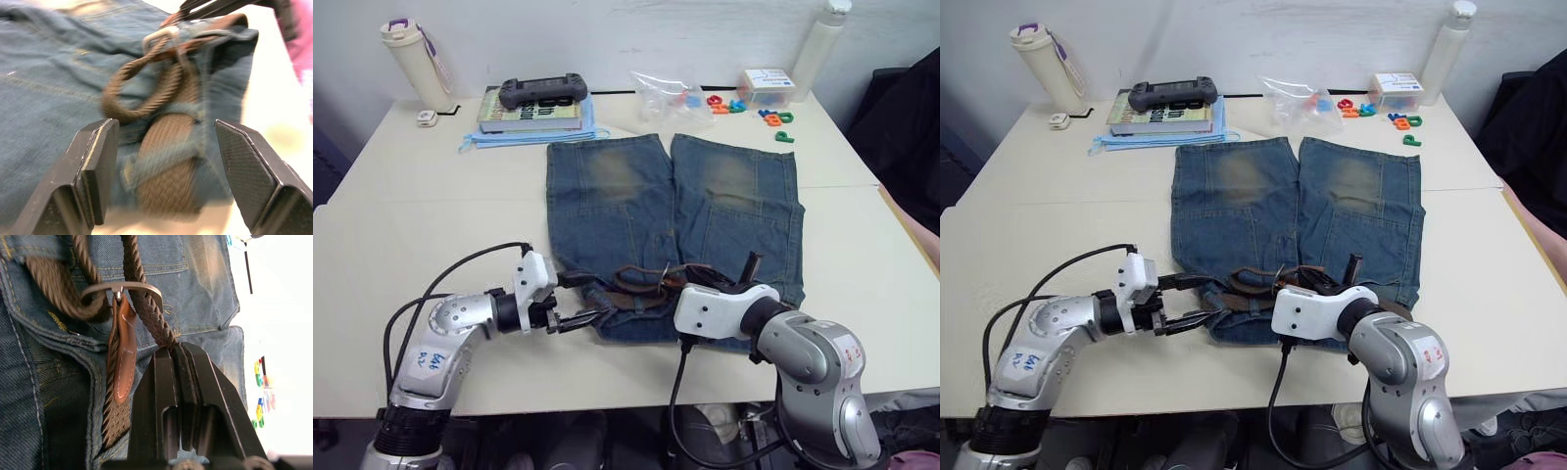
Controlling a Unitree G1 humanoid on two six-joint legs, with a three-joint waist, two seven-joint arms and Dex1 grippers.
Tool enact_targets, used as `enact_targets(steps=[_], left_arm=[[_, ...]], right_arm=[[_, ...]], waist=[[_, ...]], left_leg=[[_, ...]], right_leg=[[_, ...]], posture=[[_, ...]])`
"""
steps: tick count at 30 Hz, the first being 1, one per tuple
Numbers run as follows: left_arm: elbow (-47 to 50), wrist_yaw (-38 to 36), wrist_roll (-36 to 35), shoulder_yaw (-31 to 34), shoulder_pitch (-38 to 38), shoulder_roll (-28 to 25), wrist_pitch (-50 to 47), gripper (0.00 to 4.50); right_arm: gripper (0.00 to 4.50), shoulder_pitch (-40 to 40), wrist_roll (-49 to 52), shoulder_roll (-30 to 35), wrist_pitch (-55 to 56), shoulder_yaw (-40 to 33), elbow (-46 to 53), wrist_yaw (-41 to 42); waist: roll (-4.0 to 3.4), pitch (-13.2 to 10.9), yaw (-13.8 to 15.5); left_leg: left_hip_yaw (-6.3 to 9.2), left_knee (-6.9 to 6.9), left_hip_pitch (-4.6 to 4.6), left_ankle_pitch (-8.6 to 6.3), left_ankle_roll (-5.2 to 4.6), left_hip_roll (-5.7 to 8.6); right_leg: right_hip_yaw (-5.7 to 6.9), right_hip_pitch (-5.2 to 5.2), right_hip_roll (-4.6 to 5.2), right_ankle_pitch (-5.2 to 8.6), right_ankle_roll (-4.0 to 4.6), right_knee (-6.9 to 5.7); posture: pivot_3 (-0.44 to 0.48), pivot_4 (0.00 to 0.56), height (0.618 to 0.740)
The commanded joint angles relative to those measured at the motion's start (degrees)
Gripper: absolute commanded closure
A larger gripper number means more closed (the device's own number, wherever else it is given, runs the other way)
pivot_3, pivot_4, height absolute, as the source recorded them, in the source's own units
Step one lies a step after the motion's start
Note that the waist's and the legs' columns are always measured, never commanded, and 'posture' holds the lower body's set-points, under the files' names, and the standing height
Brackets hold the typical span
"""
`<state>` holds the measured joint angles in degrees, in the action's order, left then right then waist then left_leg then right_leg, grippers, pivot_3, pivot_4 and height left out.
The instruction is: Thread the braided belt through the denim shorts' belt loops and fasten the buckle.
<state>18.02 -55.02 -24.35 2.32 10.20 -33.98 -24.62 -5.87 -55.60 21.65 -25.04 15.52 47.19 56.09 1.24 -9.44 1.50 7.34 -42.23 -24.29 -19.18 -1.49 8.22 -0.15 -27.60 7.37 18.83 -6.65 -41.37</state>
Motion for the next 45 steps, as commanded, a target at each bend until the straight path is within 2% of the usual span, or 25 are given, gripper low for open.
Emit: enact_targets(steps=[1,3,6,11,16,22,30,31,33,35,37,42,45], left_arm=[[3.2,-5.3,-4.6,3.1,0.5,-5.5,-1.3,1.03],[3.1,-5.8,-4.6,3.2,0.6,-7.3,-1.2,1.03],[2.3,-3.5,-3.5,2.1,2.2,-7.2,-1.4,1.03],[2.8,3.2,1.4,-4.7,5.7,-3.0,-3.0,1.03],[2.1,4.7,7.0,-10.5,4.4,-3.7,-2.7,1.03],[-0.8,3.1,11.2,-11.9,1.7,-7.8,-0.3,1.03],[-3.7,6.3,13.7,-12.5,3.0,-6.2,0.0,1.03],[-3.6,6.2,14.0,-12.7,2.7,-6.3,0.4,1.57],[-3.3,5.8,14.7,-13.2,2.2,-6.8,1.4,2.23],[-3.7,5.6,16.1,-13.8,1.9,-7.3,3.1,3.12],[-4.8,6.6,17.1,-13.9,2.4,-7.0,3.0,3.69],[-7.6,8.3,19.9,-14.1,3.4,-7.1,3.9,3.8],[-9.3,9.3,20.5,-13.2,3.2,-7.3,4.3,3.8]], right_arm=[[4.5,0.2,-1.1,-0.8,0.4,-0.4,2.8,-0.3],[4.5,0.2,-1.0,-1.0,0.8,-0.5,2.4,-0.5],[4.5,0.0,-1.0,-1.1,1.1,-0.4,1.9,-0.7],[4.5,-0.4,-1.1,-1.4,1.4,-0.3,1.7,-0.6],[4.5,-0.7,-1.4,-1.6,1.3,-0.6,2.0,0.0],[4.5,-0.5,-1.8,-1.4,1.0,-1.7,2.8,0.5],[4.5,-0.1,-2.5,-2.0,0.8,-2.0,3.3,0.4],[4.5,0.2,-2.6,-2.0,0.8,-2.2,3.4,0.4],[4.5,0.6,-2.8,-2.0,0.7,-2.6,3.8,0.5],[4.5,1.0,-2.8,-2.0,0.6,-3.1,4.1,0.6],[4.5,1.5,-2.8,-2.0,0.5,-3.7,4.5,0.7],[4.5,3.7,-2.5,-2.0,0.1,-5.7,6.4,0.9],[4.5,7.2,-1.5,-1.0,-0.1,-9.6,8.8,1.0]], waist=[[0.02,0.0,-0.1],[-0.03,0.0,-0.1],[-0.02,0.0,0.0],[-0.01,0.0,0.2],[0.03,-0.1,-0.3],[0.02,-0.1,-0.1],[0.02,-0.1,-0.1],[0.02,-0.1,-0.1],[0.02,-0.1,-0.1],[0.02,-0.1,-0.1],[0.01,-0.1,-0.1],[0.0,-0.1,0.0],[0.0,0.0,0.1]], left_leg=[[0.0,0.01,0.0,0.0,0.0,-0.01],[-0.02,0.04,0.0,-0.01,0.02,-0.01],[-0.01,0.03,0.0,-0.01,0.01,-0.01],[-0.01,0.02,0.0,-0.01,-0.01,0.0],[-0.05,0.09,0.01,-0.03,0.03,-0.04],[-0.04,0.08,0.01,-0.01,0.05,-0.06],[-0.03,0.07,0.03,-0.01,0.05,-0.06],[-0.03,0.08,0.03,-0.01,0.05,-0.06],[-0.03,0.07,0.03,-0.01,0.05,-0.06],[-0.03,0.08,0.04,-0.01,0.05,-0.06],[-0.04,0.09,0.06,-0.01,0.05,-0.06],[-0.03,0.07,0.1,0.0,0.06,-0.06],[-0.02,0.07,0.14,0.01,0.07,-0.06]], right_leg=[[-0.01,-0.01,-0.01,0.0,0.01,0.01],[-0.02,-0.03,-0.01,0.01,0.03,0.01],[-0.02,-0.01,0.0,0.02,0.03,0.02],[0.0,0.03,0.02,0.01,0.02,0.05],[-0.05,-0.05,-0.06,0.02,0.04,0.03],[-0.02,-0.04,-0.06,0.03,0.06,0.01],[-0.02,-0.02,-0.05,0.03,0.06,-0.01],[-0.02,-0.02,-0.05,0.03,0.06,-0.01],[-0.02,-0.02,-0.05,0.03,0.06,-0.01],[-0.03,-0.02,-0.05,0.03,0.06,-0.01],[-0.03,-0.01,-0.06,0.03,0.07,-0.01],[-0.02,0.05,-0.05,0.03,0.06,-0.02],[-0.01,0.1,-0.04,0.03,0.06,-0.03]], posture=[[0.0,0.15,0.659],[0.0,0.15,0.659],[0.0,0.15,0.659],[0.0,0.15,0.659],[0.0,0.15,0.659],[0.0,0.15,0.659],[0.0,0.15,0.659],[0.0,0.15,0.659],[0.0,0.15,0.659],[0.0,0.15,0.659],[0.0,0.15,0.659],[0.0,0.15,0.659],[0.0,0.15,0.659]])
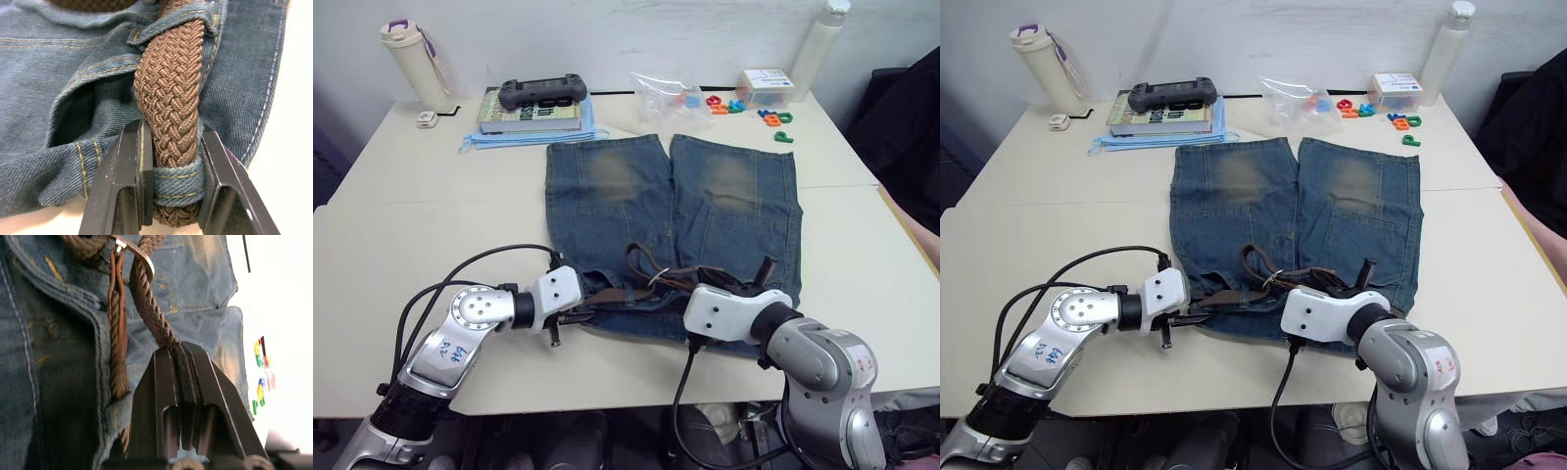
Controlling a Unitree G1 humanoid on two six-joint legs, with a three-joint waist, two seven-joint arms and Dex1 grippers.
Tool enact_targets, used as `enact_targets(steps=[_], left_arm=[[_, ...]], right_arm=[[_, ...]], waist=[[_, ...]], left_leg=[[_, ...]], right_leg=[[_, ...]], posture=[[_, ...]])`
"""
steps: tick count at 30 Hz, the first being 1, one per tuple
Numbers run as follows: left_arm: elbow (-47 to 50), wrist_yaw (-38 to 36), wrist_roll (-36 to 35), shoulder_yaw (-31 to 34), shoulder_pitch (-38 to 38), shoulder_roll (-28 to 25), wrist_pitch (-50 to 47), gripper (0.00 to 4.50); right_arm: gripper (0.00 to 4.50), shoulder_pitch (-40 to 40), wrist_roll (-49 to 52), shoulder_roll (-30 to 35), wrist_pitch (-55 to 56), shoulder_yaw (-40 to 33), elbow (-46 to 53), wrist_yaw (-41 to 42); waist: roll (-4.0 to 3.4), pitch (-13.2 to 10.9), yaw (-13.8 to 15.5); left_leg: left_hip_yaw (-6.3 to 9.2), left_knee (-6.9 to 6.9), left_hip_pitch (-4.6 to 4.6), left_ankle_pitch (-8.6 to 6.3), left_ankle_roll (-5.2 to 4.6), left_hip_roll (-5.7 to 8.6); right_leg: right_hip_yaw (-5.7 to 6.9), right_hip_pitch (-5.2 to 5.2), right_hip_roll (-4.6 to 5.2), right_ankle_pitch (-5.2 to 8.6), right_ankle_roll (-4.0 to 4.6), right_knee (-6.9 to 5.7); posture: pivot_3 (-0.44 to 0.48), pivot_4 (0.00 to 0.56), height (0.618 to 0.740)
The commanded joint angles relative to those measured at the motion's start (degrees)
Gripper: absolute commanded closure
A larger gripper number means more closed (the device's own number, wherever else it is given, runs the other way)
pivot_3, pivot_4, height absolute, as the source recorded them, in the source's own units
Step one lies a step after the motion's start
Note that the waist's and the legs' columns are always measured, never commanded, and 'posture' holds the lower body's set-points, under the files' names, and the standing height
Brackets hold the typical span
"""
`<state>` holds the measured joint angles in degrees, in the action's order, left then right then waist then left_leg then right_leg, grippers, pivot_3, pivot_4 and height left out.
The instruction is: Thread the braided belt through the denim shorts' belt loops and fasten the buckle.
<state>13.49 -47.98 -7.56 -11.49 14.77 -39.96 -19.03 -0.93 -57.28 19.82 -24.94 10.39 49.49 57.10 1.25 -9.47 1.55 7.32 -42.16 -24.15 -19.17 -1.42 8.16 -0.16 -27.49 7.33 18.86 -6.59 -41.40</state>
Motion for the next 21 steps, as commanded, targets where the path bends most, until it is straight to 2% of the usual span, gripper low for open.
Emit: enact_targets(steps=[1,11,16,21], left_arm=[[-5.3,2.5,3.6,1.0,-1.7,-1.4,-1.4,3.8],[-10.2,3.8,3.4,3.3,-4.5,-2.4,-0.8,3.8],[-12.0,4.5,2.6,4.5,-4.4,-1.8,-1.6,3.8],[-13.7,4.7,2.2,5.6,-5.4,-2.2,-1.2,3.8]], right_arm=[[4.5,3.9,0.7,1.2,-0.1,-6.3,7.4,-0.1],[4.5,19.7,5.4,2.5,2.9,-22.2,9.1,-4.6],[4.5,21.2,5.4,2.0,2.9,-24.5,7.6,-6.3],[4.5,21.0,4.7,1.6,2.4,-25.5,6.1,-7.9]], waist=[[-0.02,0.0,0.0],[-0.22,0.2,-0.3],[-0.25,0.2,-0.5],[-0.33,0.3,-0.3]], left_leg=[[0.0,0.01,0.01,0.0,0.0,0.0],[-0.03,0.1,0.25,0.0,0.02,-0.08],[-0.09,0.24,0.71,-0.15,-0.23,-0.15],[-0.06,0.43,1.36,-0.52,0.1,-0.51]], right_leg=[[0.0,0.01,0.0,0.0,0.0,0.0],[-0.03,0.15,-0.04,0.01,0.01,-0.07],[-0.06,0.51,-0.08,0.05,0.06,-0.06],[0.06,1.57,-0.41,0.5,0.48,0.24]], posture=[[0.0,0.15,0.659],[0.0,0.15,0.659],[0.0,0.15,0.659],[0.0,0.15,0.659]])
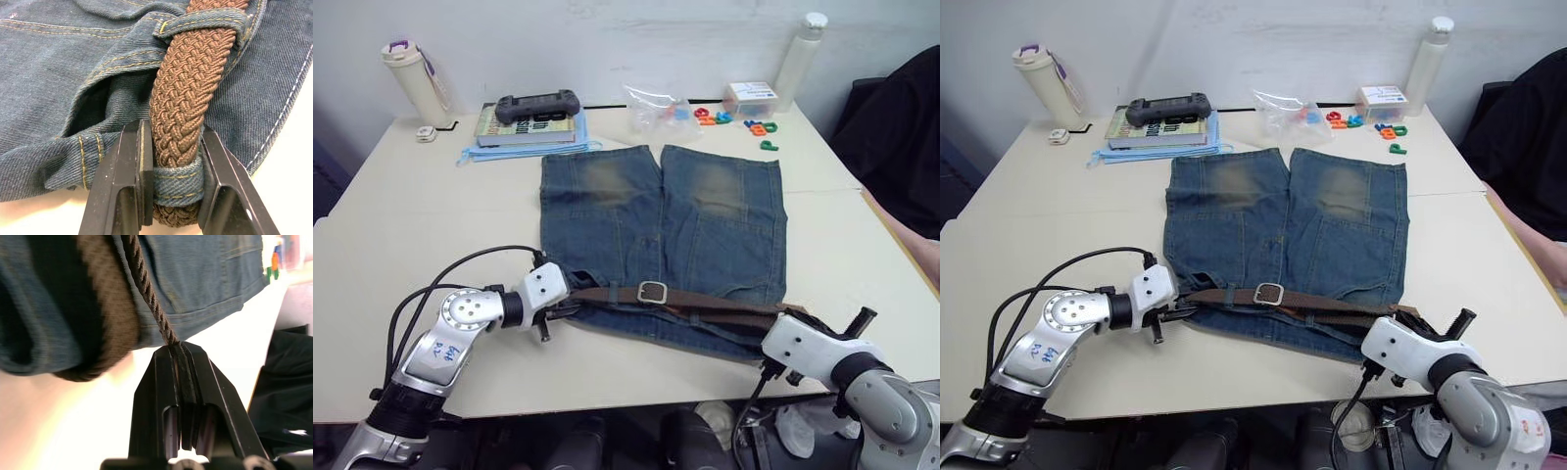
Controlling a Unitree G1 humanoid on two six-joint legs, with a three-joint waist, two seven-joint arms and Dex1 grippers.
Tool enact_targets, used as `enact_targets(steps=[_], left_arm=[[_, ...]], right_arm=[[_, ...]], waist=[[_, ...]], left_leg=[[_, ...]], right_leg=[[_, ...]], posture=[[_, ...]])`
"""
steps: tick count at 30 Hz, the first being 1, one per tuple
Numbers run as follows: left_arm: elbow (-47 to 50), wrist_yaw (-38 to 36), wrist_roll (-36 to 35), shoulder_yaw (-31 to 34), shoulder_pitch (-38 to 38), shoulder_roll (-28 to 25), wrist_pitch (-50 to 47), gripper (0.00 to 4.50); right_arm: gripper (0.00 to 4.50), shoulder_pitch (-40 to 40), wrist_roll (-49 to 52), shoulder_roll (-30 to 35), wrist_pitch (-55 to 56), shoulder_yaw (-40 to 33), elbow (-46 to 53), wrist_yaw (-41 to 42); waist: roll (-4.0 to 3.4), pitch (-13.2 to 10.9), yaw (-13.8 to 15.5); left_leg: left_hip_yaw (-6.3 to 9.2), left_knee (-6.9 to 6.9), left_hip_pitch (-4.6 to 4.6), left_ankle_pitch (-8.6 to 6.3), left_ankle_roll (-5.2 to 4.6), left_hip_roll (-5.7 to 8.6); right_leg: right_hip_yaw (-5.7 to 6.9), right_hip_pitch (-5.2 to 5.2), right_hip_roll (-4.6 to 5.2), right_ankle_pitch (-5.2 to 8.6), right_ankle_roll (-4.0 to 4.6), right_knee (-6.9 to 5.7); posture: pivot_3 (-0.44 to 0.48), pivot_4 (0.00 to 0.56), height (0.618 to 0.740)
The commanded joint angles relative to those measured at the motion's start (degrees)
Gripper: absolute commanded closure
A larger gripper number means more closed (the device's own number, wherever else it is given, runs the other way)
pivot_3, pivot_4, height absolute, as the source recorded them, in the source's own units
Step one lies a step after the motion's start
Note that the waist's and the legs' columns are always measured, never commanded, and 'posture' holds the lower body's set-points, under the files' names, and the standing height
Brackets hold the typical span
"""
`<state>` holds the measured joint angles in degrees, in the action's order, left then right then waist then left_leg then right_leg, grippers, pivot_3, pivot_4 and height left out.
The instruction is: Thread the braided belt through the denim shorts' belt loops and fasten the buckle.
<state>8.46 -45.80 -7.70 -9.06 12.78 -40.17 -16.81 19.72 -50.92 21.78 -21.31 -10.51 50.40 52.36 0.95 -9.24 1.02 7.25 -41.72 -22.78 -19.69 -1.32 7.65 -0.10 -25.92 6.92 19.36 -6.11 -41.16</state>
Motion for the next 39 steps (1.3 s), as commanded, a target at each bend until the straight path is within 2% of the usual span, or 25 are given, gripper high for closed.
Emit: enact_targets(steps=[1,6,12,16,18,19,21,22,24,25,28,29,35,39], left_arm=[[-9.1,2.5,2.3,3.3,-3.7,-2.2,-3.1,3.8],[-10.8,2.6,2.7,4.6,-5.0,-2.6,-2.9,3.8],[-6.6,0.6,1.4,4.4,-5.5,-2.2,-1.2,3.8],[-4.8,-0.6,-2.0,5.8,-5.7,-0.4,-2.2,3.8],[-3.8,-1.6,-3.6,6.7,-6.7,0.4,-0.3,2.79],[-2.6,-2.7,-5.6,7.7,-7.5,0.7,-0.4,2.47],[-0.2,-4.5,-8.9,9.4,-9.0,0.9,-1.3,1.47],[1.6,-5.8,-11.6,11.0,-9.8,0.8,-1.6,1.15],[4.8,-7.4,-16.6,14.5,-10.7,0.1,-3.8,0.24],[6.1,-7.9,-18.4,15.7,-10.9,-0.3,-4.8,0.0],[10.4,-10.0,-24.6,20.6,-11.2,-2.9,-9.2,0.0],[11.6,-10.9,-26.8,22.3,-11.3,-4.1,-10.8,0.0],[17.4,-12.3,-38.9,29.8,-11.3,-9.7,-20.9,0.0],[19.6,-12.1,-39.7,30.5,-11.8,-10.7,-21.6,0.0]], right_arm=[[4.5,0.1,-1.9,-0.4,-1.4,-4.6,4.9,-3.5],[4.5,-0.3,-3.6,-0.9,-1.5,-3.1,3.4,-4.8],[4.5,-2.9,-3.4,-2.2,-2.4,-0.7,3.6,-4.3],[4.5,-4.9,-1.0,-3.4,-3.7,0.2,3.7,-4.2],[4.5,-6.5,1.6,-4.6,-5.0,0.6,4.0,-3.7],[4.5,-7.3,2.9,-5.1,-5.8,0.9,4.2,-3.5],[3.78,-9.2,5.8,-6.3,-8.0,0.8,4.7,-3.2],[3.51,-10.4,8.3,-7.0,-9.8,0.4,5.0,-2.3],[2.57,-13.3,13.9,-8.0,-14.1,-1.2,5.8,-0.3],[2.07,-14.5,16.3,-8.1,-15.9,-1.9,6.2,0.5],[0.47,-19.9,25.1,-7.3,-22.9,-6.6,7.3,3.6],[0.15,-21.5,28.4,-7.2,-25.4,-8.2,7.8,5.0],[0.06,-31.9,46.9,-1.6,-40.6,-18.0,7.7,11.6],[0.06,-36.7,56.7,3.0,-47.2,-23.6,5.5,14.2]], waist=[[-0.03,0.0,0.3],[-0.27,0.2,-0.1],[-0.43,0.3,-0.5],[-0.42,0.3,-0.5],[-0.45,0.2,-0.4],[-0.45,0.2,-0.4],[-0.42,0.2,-0.4],[-0.39,0.2,-0.2],[-0.33,0.2,-0.1],[-0.28,0.1,-0.1],[-0.2,0.0,0.3],[-0.18,-0.1,0.4],[-0.55,-0.4,0.4],[-0.68,-0.6,0.4]], left_leg=[[0.01,0.16,0.55,-0.21,0.18,-0.36],[0.01,0.57,0.75,-0.05,0.29,-0.67],[0.0,0.59,0.81,-0.16,0.55,-1.19],[0.02,0.59,0.79,-0.23,0.73,-1.41],[0.04,0.6,0.75,-0.26,0.76,-1.43],[0.04,0.61,0.74,-0.28,0.77,-1.43],[0.06,0.59,0.73,-0.34,0.77,-1.44],[0.06,0.57,0.67,-0.34,0.77,-1.43],[0.07,0.52,0.46,-0.35,0.92,-1.42],[0.06,0.48,0.31,-0.37,0.95,-1.41],[0.08,0.44,-0.17,-0.37,0.97,-1.4],[0.09,0.44,-0.29,-0.37,0.97,-1.41],[0.1,0.49,-0.42,-0.46,0.79,-1.38],[0.09,0.58,-0.41,-0.47,0.78,-1.42]], right_leg=[[0.03,0.56,-0.35,0.15,0.28,0.29],[0.07,0.46,-0.58,0.05,0.23,0.21],[0.09,0.48,-1.08,0.04,0.53,0.25],[0.13,0.44,-1.33,0.05,0.68,0.29],[0.13,0.39,-1.36,0.07,0.72,0.31],[0.11,0.34,-1.38,0.08,0.73,0.33],[0.12,0.16,-1.38,0.07,0.72,0.4],[0.12,0.04,-1.38,0.07,0.72,0.4],[0.11,-0.19,-1.38,0.03,0.69,0.39],[0.08,-0.39,-1.37,0.04,0.69,0.38],[0.1,-0.81,-1.38,0.04,0.7,0.44],[0.11,-0.9,-1.39,0.04,0.7,0.5],[0.12,-0.88,-1.37,0.03,0.68,0.87],[0.15,-0.84,-1.38,0.01,0.64,1.06]], posture=[[0.0,0.15,0.659],[0.0,0.15,0.659],[0.0,0.15,0.659],[0.0,0.15,0.659],[0.0,0.15,0.659],[0.0,0.15,0.659],[0.0,0.15,0.659],[0.0,0.15,0.659],[0.0,0.15,0.659],[0.0,0.15,0.659],[0.0,0.15,0.659],[0.0,0.15,0.659],[0.0,0.15,0.659],[0.0,0.15,0.659]])
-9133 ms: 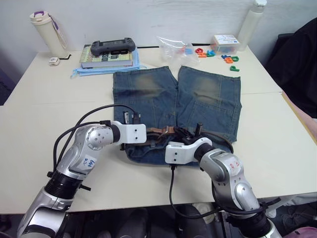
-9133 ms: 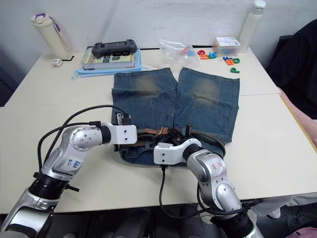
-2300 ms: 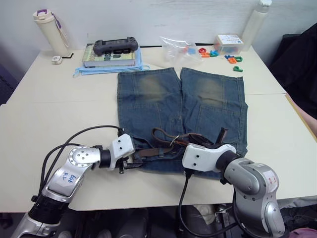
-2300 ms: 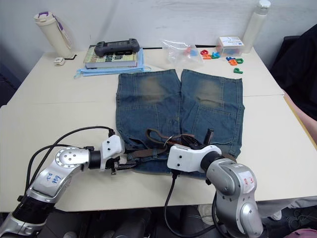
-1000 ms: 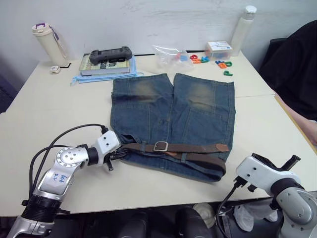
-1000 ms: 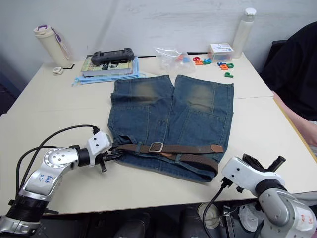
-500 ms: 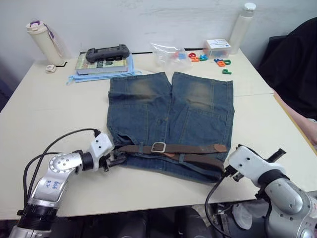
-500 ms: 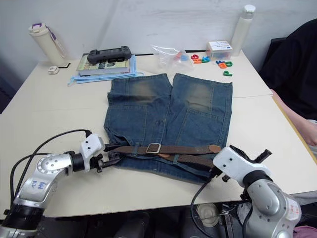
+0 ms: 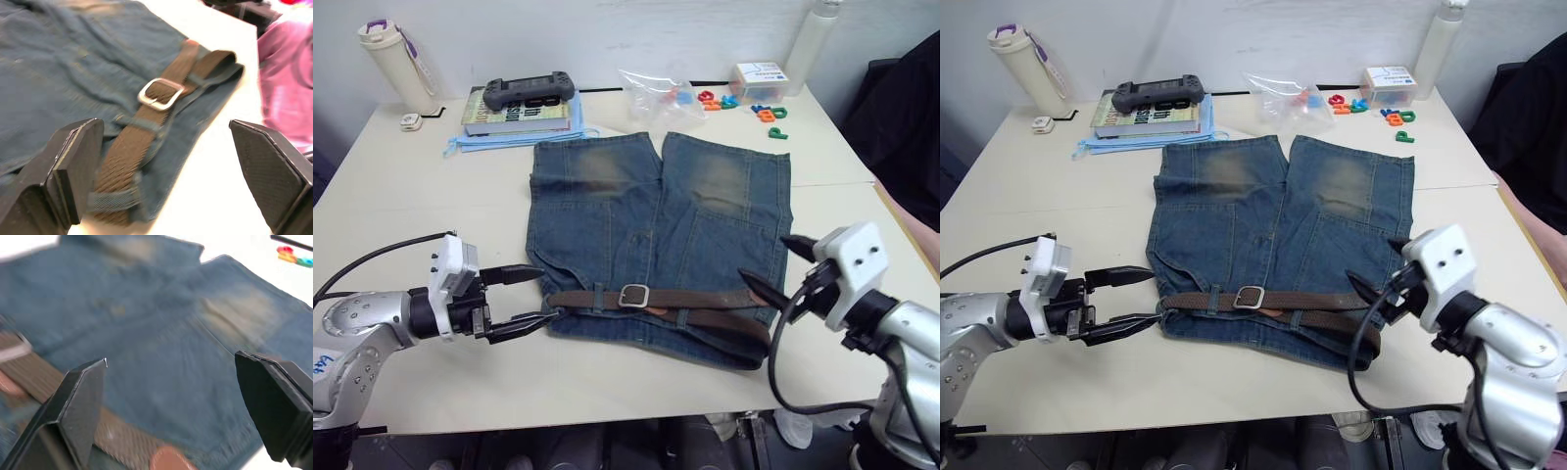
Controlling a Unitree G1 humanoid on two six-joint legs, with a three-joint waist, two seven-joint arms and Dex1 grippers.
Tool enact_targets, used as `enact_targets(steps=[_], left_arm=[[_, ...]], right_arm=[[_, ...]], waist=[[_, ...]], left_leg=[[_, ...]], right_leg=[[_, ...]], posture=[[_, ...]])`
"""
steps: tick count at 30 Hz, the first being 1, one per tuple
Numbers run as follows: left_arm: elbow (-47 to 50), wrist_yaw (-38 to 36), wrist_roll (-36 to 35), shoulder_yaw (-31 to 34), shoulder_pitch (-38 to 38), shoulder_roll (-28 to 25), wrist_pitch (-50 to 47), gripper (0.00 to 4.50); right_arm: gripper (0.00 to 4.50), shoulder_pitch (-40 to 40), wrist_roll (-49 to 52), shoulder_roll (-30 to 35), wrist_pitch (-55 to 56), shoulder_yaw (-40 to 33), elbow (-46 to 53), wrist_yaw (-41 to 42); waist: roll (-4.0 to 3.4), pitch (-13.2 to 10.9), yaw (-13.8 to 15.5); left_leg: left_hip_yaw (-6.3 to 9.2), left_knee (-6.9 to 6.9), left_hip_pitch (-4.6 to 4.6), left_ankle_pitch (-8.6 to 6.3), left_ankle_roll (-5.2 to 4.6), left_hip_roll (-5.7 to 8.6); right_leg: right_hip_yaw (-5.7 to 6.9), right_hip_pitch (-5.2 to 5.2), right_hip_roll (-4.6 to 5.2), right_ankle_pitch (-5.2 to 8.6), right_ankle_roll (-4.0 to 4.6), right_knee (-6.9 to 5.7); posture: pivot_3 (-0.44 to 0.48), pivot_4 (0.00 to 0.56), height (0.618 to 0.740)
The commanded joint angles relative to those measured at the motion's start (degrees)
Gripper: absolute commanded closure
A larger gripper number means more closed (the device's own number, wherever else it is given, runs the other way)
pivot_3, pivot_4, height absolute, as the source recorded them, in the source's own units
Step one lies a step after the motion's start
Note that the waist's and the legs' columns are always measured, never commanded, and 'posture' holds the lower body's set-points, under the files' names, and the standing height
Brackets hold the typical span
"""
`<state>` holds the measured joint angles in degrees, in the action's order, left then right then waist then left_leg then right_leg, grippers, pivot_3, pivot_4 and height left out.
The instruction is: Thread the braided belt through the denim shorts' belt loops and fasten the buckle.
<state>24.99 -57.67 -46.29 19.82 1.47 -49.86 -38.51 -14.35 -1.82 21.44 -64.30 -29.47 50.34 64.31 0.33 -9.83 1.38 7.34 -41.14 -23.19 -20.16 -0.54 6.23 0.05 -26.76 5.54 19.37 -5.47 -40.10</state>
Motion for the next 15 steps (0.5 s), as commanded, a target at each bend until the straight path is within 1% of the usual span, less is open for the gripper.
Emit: enact_targets(steps=[1,5,9,15], left_arm=[[3.6,-0.2,-0.2,1.4,-0.8,-1.2,0.9,0.0],[4.5,1.3,1.0,0.7,-1.4,-0.1,2.1,0.0],[5.2,3.1,1.5,-0.8,-1.1,1.2,2.5,0.0],[5.7,4.7,2.1,-2.6,0.1,2.3,3.4,0.0]], right_arm=[[0.06,-2.9,9.6,5.0,-4.6,-5.5,4.7,2.5],[0.06,-2.1,14.2,9.6,-3.4,-5.9,1.8,-0.1],[0.06,-2.9,18.6,11.1,-3.3,-5.6,0.2,-3.8],[0.06,-0.5,23.0,12.9,-1.0,-4.6,-0.7,-8.3]], waist=[[-0.05,-0.1,0.0],[-0.04,-0.1,0.1],[-0.02,-0.1,0.1],[0.01,-0.1,0.2]], left_leg=[[-0.01,0.02,-0.01,0.0,-0.01,0.01],[-0.02,0.07,0.0,-0.02,-0.05,0.0],[-0.1,0.05,0.01,-0.01,-0.09,0.0],[-0.1,-0.01,0.01,0.0,-0.1,0.01]], right_leg=[[-0.01,0.0,0.0,-0.01,-0.03,0.04],[0.0,0.07,0.01,-0.02,-0.03,0.18],[-0.06,0.11,0.01,-0.06,-0.11,0.21],[-0.05,0.15,0.02,-0.1,-0.16,0.21]], posture=[[0.0,0.15,0.659],[0.0,0.15,0.659],[0.0,0.15,0.659],[0.0,0.15,0.659]])
